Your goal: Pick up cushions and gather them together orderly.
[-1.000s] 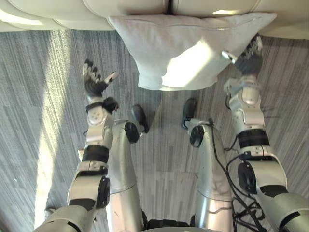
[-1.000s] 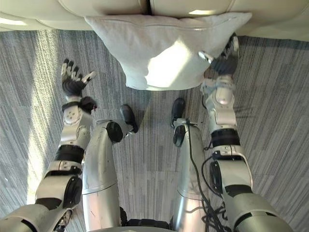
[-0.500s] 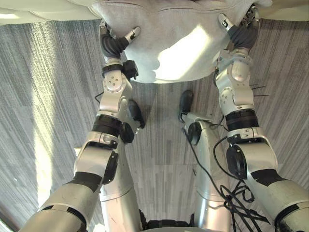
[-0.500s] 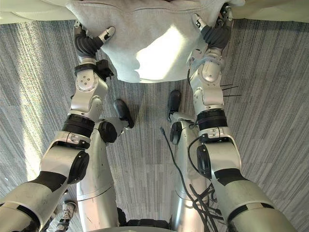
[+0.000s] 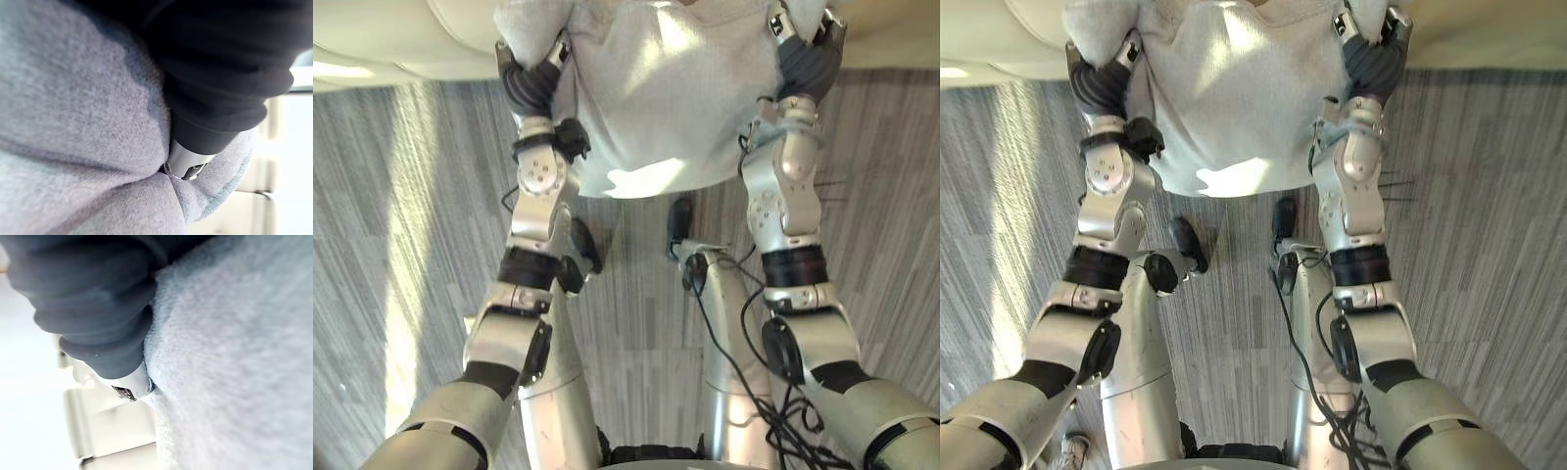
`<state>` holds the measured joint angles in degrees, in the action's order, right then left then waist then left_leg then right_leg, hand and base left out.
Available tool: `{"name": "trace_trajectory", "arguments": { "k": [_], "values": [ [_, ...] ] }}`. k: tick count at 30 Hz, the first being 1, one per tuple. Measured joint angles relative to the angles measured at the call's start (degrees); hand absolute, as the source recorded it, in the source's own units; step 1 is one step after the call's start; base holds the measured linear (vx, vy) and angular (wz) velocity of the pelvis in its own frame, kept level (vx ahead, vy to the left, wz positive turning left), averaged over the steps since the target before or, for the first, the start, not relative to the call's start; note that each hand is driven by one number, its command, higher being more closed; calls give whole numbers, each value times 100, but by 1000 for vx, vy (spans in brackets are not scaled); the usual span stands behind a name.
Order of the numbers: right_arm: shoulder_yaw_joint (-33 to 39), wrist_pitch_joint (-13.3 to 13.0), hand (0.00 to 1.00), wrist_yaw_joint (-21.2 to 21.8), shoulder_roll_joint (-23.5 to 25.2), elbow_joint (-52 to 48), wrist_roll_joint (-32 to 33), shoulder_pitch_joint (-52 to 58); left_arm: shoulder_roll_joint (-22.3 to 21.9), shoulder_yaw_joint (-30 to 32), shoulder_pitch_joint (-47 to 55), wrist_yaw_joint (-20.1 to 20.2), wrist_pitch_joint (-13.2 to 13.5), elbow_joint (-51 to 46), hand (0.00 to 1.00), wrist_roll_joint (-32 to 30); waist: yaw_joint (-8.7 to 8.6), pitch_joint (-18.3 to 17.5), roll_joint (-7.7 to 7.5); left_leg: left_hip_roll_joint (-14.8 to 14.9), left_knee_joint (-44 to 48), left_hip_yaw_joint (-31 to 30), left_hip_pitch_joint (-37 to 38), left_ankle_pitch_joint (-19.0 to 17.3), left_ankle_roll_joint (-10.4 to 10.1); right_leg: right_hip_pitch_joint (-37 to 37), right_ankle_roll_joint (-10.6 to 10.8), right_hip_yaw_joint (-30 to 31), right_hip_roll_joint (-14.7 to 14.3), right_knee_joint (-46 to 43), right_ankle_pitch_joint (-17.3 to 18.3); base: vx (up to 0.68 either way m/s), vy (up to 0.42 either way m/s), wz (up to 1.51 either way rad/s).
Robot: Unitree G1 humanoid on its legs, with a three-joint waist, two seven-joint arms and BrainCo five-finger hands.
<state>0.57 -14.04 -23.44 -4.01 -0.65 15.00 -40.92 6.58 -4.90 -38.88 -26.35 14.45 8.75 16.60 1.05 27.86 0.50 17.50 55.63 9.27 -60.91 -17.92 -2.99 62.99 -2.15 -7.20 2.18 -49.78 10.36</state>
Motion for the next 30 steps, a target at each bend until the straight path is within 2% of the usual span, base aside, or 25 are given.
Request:
{"name": "trace_trajectory", "arguments": {
  "k": [1,2,4,7,9,12,14,15,18,20,22,24,25,27,28,29,30],
  "values": [
    [-193,-139,100,14,80,-104,-131,587,-132,-173,622,11,67,-208,100,-48,-17,-573,1,-71,-290,15,136,7,-17,-126,7,-15,10,236,11,70,-40,14],
    [-307,-151,100,32,99,-280,-245,962,-226,-250,992,23,101,-394,100,-93,-15,-780,13,-104,-522,51,403,59,-87,-385,7,-35,19,428,7,148,-33,21],
    [-501,-226,100,137,121,-798,-475,1825,-347,-392,1738,96,165,-851,100,-141,-27,-813,0,-219,-1091,103,1475,219,-140,-1395,-24,-91,60,806,29,243,-17,22],
    [-663,-241,100,304,109,-1170,-673,2616,-363,-473,2432,252,175,-1262,100,-166,-21,-1107,4,-333,-1674,190,2236,293,-182,-2099,-19,-195,105,1221,32,245,11,14],
    [-812,-247,100,465,55,-1403,-679,3342,-363,-578,2980,342,208,-1514,100,-225,-30,-1185,-6,-480,-2327,261,3151,434,-200,-2947,-15,-263,158,1701,31,223,20,21],
    [-991,-258,100,668,-18,-1393,-866,4019,-339,-596,3684,422,316,-1622,100,-404,-28,-1602,-2,-652,-3032,336,3834,587,-210,-3559,64,-262,161,2274,-11,198,20,8],
    [-1035,-257,100,786,-68,-1283,-889,4162,-304,-594,3941,455,362,-1622,100,-478,-28,-1701,31,-676,-3320,364,4099,652,-217,-3841,132,-243,103,2608,-110,170,38,-9],
    [-1038,-249,100,914,-156,-1025,-889,4158,-243,-593,4182,509,377,-1622,100,-517,-15,-1747,52,-673,-3596,419,4389,709,-207,-4188,151,-198,4,3051,-310,148,49,-21],
    [-1078,-177,100,1039,-213,-780,-889,4155,-210,-592,4510,525,373,-1622,100,-543,-2,-1801,54,-684,-3849,527,4746,722,-195,-4628,208,-38,-100,3671,-599,111,70,-30],
    [-1105,-137,100,1126,-225,-742,-889,4159,-195,-592,4688,566,373,-1622,100,-542,-8,-1857,57,-757,-4005,530,4983,698,-163,-4841,268,105,-101,3904,-685,102,109,-33],
    [-1147,-132,100,1127,-264,-741,-889,4120,-193,-591,4792,635,372,-1623,100,-542,5,-1873,61,-809,-4075,586,5160,640,-94,-4903,287,237,-81,3877,-697,70,109,-32],
    [-1184,-132,100,1127,-332,-674,-892,4040,-200,-591,4826,644,353,-1622,100,-540,1,-1872,62,-847,-4047,616,5266,492,-19,-4752,385,307,-40,3440,-632,9,106,-27],
    [-1185,-127,100,1126,-375,-476,-907,3946,-191,-591,4880,691,329,-1622,100,-541,-22,-1865,71,-860,-4004,676,5399,359,58,-4372,538,415,24,2441,-525,-14,119,-18],
    [-1185,-116,100,1126,-397,-330,-949,3946,-175,-595,4912,747,284,-1621,100,-543,-58,-1861,62,-952,-3942,684,5630,206,119,-4019,584,425,157,1318,-525,23,98,4],
    [-1185,-111,100,1126,-392,-199,-1073,3948,-172,-593,4912,743,227,-1622,100,-590,-115,-1845,117,-1032,-3938,637,5874,53,263,-3747,509,403,362,601,-424,85,55,23],
    [-1185,-106,100,1127,-399,-173,-1112,3946,-170,-587,4907,742,228,-1624,100,-621,-155,-1836,158,-1052,-3939,614,5919,6,269,-3672,471,384,390,558,-297,143,35,34],
    [-1188,-104,100,1131,-425,-136,-1115,3912,-166,-556,4881,734,229,-1713,100,-632,-162,-1876,122,-1059,-3954,522,5971,-62,280,-3498,438,330,378,841,-179,172,-23,36]
  ]
}}
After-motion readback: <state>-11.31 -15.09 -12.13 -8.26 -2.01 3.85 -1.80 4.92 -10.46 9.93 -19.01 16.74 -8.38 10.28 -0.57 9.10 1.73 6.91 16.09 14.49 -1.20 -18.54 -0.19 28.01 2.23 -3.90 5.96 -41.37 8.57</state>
